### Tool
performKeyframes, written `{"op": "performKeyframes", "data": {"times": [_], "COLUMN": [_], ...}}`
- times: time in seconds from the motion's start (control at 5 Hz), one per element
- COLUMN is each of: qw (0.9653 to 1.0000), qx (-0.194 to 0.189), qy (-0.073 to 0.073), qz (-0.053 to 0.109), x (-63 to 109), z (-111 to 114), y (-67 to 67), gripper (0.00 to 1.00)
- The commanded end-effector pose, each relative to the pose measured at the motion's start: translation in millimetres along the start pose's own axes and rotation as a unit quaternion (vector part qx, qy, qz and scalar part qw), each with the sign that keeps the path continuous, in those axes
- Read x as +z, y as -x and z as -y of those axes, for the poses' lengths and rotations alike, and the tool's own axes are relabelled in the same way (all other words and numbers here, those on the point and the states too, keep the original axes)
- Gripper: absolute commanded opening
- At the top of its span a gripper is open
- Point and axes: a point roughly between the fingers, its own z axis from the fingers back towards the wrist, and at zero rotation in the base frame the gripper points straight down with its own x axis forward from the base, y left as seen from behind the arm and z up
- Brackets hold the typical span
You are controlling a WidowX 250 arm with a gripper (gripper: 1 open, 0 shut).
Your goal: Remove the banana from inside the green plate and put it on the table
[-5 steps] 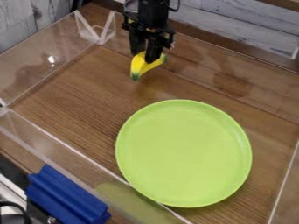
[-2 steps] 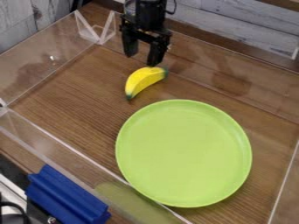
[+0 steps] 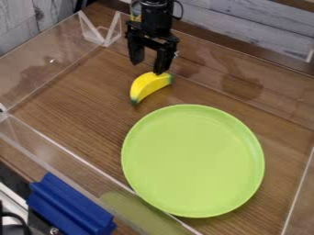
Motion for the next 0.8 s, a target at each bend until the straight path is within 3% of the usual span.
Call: {"op": "performKeyframes", "data": {"times": [0.0, 0.6], "qw": [0.9997, 0.9999], "qx": [0.005, 0.000], "qy": [-0.006, -0.001], "qz": [0.025, 0.017], "x": [12.7, -3.6], "z": [-6, -7], "y": [-3.7, 2.2], "gripper": [1.00, 1.00]}}
